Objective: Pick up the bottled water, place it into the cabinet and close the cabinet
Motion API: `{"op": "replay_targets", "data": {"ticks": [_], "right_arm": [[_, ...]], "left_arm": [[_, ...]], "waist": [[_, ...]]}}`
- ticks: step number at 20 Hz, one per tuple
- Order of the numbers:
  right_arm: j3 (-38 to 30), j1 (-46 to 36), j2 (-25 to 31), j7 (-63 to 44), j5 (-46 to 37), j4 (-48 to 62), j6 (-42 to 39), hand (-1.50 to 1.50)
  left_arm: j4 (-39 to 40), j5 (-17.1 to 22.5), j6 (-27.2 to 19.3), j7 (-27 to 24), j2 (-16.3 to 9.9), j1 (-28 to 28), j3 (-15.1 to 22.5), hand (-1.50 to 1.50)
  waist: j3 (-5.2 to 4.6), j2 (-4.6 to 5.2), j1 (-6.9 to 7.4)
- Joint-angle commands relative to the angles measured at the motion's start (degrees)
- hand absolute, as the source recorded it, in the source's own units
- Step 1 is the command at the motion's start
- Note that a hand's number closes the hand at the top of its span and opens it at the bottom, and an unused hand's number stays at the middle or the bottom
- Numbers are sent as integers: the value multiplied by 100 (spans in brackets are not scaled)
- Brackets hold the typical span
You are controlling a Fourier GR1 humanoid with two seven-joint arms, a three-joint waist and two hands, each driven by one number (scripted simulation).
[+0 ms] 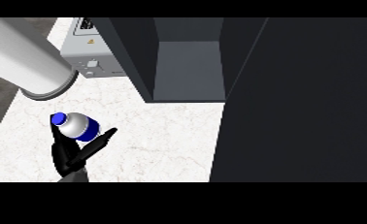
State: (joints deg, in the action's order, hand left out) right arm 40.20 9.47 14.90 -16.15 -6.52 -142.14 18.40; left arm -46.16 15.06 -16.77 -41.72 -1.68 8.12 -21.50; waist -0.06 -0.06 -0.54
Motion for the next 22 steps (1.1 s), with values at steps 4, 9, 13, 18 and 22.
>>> {"op": "replay_targets", "data": {"ticks": [4, 9, 13, 18, 22], "right_arm": [[39, 74, 121, -413, -377, -779, 69, -150], [97, -26, 174, -536, -535, -700, 144, -150], [204, 262, 342, -179, -528, -767, 176, -150], [74, 336, 529, -17, -326, -737, 146, -150], [244, -56, 269, -3, -399, -168, 271, -150]], "left_arm": [[455, 285, 334, -318, -211, 300, -182, -150], [847, 512, 1085, -817, -326, 197, -277, 150], [671, 620, 883, -719, -102, 355, -215, 150], [937, 689, 1121, -823, -152, 526, -164, 150], [679, 256, 1749, -634, 73, 326, 575, 150]], "waist": [[2, 0, 4], [-1, 1, 4], [4, -11, 2], [5, -5, -7], [6, -26, 26]]}}
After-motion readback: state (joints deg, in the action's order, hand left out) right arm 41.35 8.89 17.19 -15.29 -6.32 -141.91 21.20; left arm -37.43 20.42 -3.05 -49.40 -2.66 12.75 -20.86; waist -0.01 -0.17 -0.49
